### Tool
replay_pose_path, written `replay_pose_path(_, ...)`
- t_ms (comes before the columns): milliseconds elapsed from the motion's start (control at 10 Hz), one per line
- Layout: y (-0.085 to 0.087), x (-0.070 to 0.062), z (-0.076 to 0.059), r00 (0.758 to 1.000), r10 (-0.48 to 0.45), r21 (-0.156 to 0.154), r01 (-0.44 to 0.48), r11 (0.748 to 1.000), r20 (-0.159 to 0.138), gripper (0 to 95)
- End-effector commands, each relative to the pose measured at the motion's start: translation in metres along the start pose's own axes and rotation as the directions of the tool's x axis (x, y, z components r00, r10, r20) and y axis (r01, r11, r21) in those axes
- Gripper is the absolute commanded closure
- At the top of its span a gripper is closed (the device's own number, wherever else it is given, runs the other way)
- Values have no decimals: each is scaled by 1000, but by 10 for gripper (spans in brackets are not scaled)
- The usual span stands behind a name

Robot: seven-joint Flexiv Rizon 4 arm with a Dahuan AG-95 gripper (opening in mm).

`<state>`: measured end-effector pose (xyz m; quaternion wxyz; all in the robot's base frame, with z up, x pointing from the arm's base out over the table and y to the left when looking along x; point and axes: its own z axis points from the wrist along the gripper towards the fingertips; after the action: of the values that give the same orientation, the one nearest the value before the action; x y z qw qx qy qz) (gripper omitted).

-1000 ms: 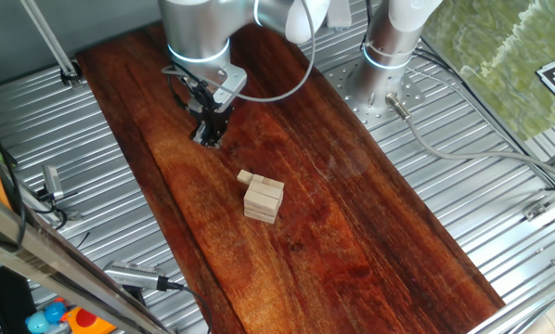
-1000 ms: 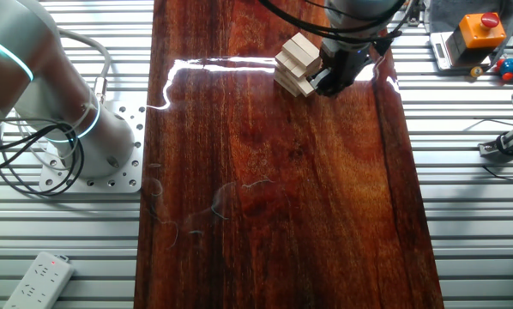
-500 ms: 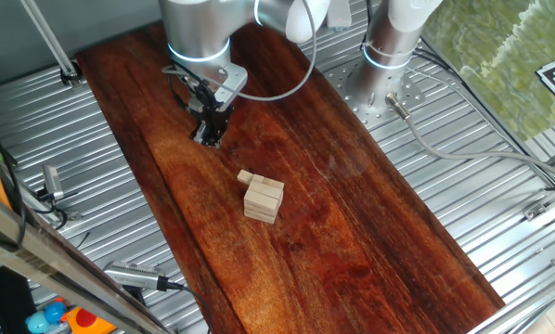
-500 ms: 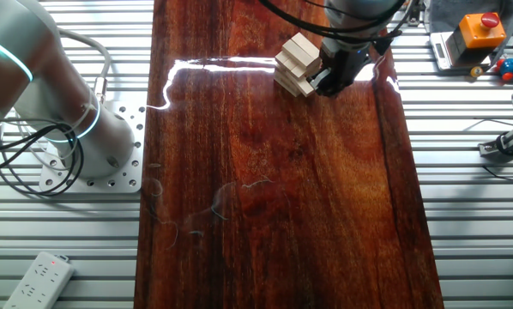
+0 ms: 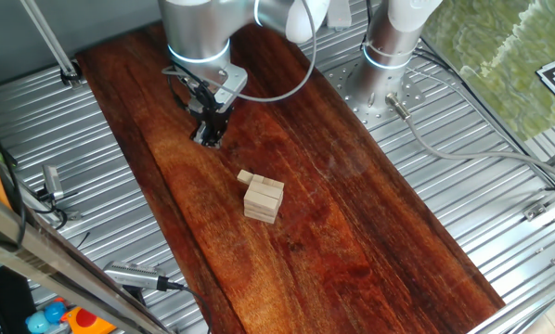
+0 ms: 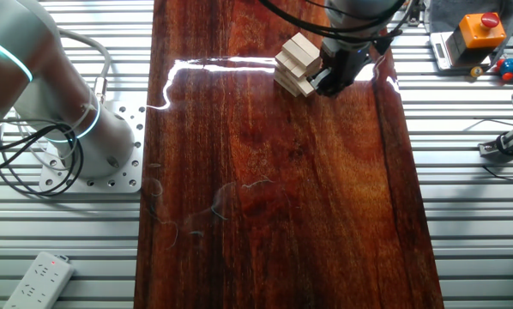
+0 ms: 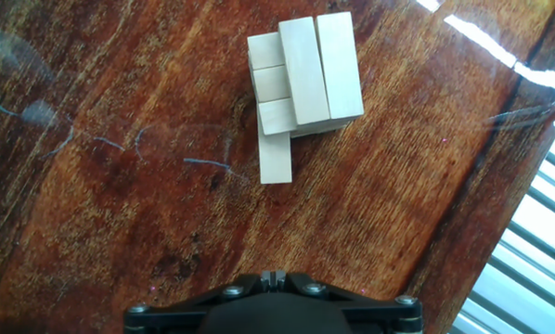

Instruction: Play Jenga

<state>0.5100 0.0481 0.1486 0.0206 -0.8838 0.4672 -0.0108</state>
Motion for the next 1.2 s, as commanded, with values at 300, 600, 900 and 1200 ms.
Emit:
replay_pose_path(300, 0, 0, 0, 1000, 12, -6, -12, 1000, 0, 950)
replay_pose_path(600, 0, -1, -4, 1000, 20, -3, -20, 1000, -2, 950)
replay_pose_path(900, 1, -2, -5, 999, 40, -1, -40, 999, -6, 950)
replay_pose_path(1200, 0, -5, -4, 998, 68, -1, -68, 998, 9, 950)
